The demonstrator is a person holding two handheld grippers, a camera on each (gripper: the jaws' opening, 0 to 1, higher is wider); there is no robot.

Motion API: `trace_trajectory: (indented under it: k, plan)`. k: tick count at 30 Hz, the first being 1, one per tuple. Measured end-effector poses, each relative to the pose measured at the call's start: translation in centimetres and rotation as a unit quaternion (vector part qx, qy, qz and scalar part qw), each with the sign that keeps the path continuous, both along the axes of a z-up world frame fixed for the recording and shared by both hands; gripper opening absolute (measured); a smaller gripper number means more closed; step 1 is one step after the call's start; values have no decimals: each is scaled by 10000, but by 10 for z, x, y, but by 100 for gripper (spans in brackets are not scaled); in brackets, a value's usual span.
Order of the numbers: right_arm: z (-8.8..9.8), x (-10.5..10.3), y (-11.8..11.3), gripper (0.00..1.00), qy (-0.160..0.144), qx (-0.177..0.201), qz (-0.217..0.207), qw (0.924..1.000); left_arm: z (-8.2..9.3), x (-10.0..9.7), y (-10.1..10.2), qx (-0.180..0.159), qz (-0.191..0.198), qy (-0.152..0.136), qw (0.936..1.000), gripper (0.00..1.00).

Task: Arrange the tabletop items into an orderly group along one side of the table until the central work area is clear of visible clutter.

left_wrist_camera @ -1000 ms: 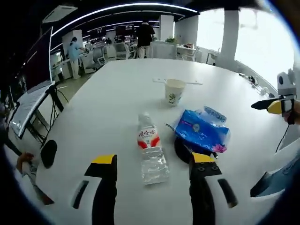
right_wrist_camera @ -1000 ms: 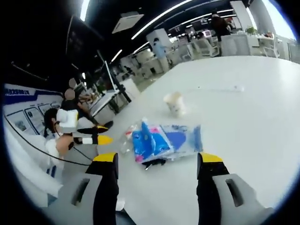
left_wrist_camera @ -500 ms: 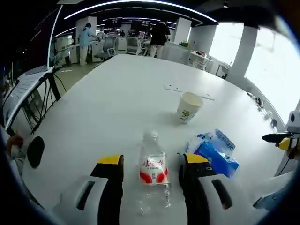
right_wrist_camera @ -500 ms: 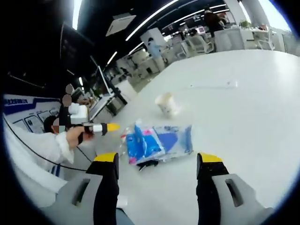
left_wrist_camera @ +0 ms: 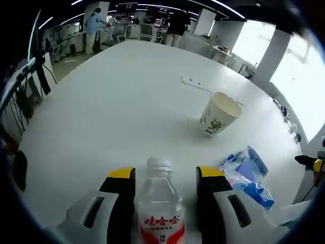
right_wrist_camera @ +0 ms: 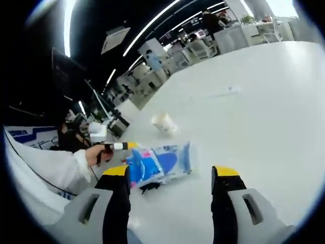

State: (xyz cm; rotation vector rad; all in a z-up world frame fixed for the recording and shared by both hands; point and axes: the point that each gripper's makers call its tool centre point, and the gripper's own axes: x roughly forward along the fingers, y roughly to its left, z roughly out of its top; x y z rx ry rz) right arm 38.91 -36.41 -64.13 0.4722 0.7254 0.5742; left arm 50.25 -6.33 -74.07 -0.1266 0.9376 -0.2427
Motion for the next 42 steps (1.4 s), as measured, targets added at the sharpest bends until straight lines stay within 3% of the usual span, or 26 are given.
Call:
trace_trajectory:
  k: [6, 11, 14, 18, 21, 24, 28, 42]
  plan:
    - [0, 10, -6, 61, 17, 127, -177, 9998, -7, 6, -3, 21, 140, 64, 9999, 47]
    - [-5, 9, -3, 59, 114, 221, -154, 9996, -14, 3, -2, 271, 118, 190, 9994, 44]
    - [-4, 10, -3, 59, 151, 365, -225, 9990, -13, 7, -2, 354, 134, 108, 9992, 43]
    - [-8, 11, -4, 57, 183, 348, -235, 9990, -13, 7, -2, 440, 165, 30, 9989, 38]
    - [-11, 10, -3, 56, 239, 378, -225, 9987, -13, 7, -7, 412, 41, 62, 9991, 27]
    - [-12, 9, 0, 54, 288, 424, -202, 9985, -11, 10, -2, 450, 206, 45, 9988, 24]
    - [-11, 9, 0, 53, 269, 450, -198, 9984, -10, 9, 0, 552, 93, 40, 9984, 22]
    - [-7, 9, -4, 49, 242, 625, -271, 9974, 29, 4, 17, 436, 321, -480, 9974, 21]
